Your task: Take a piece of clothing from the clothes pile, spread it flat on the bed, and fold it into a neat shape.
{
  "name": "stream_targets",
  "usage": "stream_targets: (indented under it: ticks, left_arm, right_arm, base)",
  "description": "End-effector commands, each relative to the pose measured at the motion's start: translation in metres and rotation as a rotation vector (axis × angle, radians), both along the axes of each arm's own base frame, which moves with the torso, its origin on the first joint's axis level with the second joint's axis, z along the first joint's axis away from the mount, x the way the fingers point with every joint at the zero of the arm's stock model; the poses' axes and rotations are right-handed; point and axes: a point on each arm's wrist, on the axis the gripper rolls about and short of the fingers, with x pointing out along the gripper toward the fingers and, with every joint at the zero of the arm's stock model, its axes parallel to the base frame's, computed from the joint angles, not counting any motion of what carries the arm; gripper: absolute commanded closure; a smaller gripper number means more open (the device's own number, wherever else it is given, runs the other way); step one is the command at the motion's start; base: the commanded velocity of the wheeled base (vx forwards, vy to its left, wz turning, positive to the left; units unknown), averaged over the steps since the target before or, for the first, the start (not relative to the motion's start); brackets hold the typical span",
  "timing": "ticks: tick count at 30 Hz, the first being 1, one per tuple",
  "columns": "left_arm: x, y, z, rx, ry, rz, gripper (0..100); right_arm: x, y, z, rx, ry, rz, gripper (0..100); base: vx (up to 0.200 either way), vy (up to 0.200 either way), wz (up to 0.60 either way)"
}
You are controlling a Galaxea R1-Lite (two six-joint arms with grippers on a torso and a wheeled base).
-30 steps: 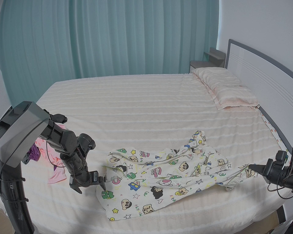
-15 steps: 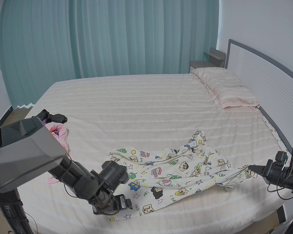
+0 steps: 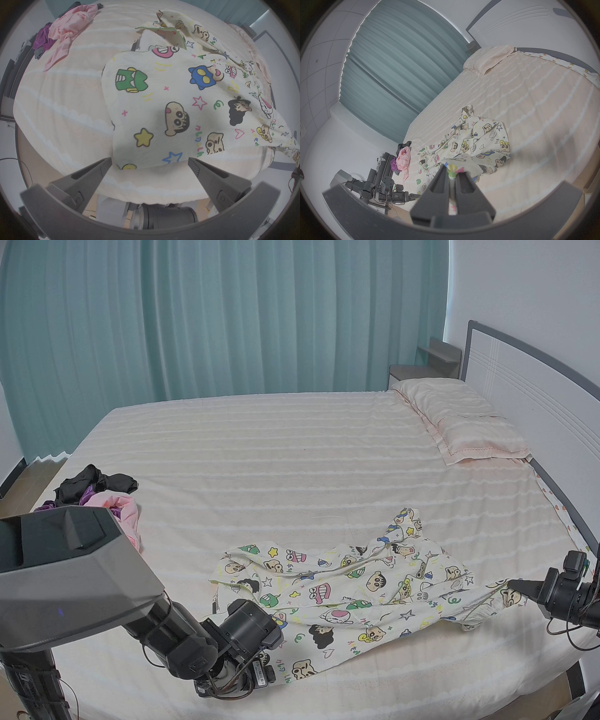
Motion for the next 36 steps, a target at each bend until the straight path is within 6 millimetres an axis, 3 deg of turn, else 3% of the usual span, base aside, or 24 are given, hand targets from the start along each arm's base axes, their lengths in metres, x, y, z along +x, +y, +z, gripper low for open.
stream_targets:
  ticks: [1, 11, 12, 23, 29, 36]
  left_arm:
    - [0.002, -0.001, -0.014, 0.048, -0.012, 0.01, 0]
    - [0.008, -0.004, -0.023, 0.072, -0.053, 0.02, 0]
    - [0.008, -0.004, -0.023, 0.072, -0.053, 0.02, 100]
    - [-0.001, 0.011, -0.011, 0.079, -0.045, 0.031, 100]
    - [-0.012, 0.025, 0.014, 0.094, -0.012, 0.022, 100]
    - [-0.023, 0.036, 0.03, 0.109, 0.051, -0.011, 100]
  right_arm:
    - [0.0, 0.0, 0.0, 0.002, 0.0, 0.001, 100]
    - [0.0, 0.0, -0.001, 0.002, 0.003, 0.002, 100]
    - [0.0, 0.0, -0.001, 0.002, 0.003, 0.002, 100]
    - [-0.008, 0.001, -0.011, -0.035, 0.035, 0.025, 100]
    - [-0.02, 0.002, -0.021, -0.111, 0.076, 0.077, 100]
    - [-0.041, 0.006, -0.027, -0.187, 0.167, 0.163, 100]
  base:
    - [0.0, 0.0, 0.0]
    - [0.0, 0.0, 0.0]
    - [0.0, 0.0, 0.0]
    - [0.0, 0.0, 0.0]
    - [0.0, 0.0, 0.0]
    - [0.0, 0.0, 0.0]
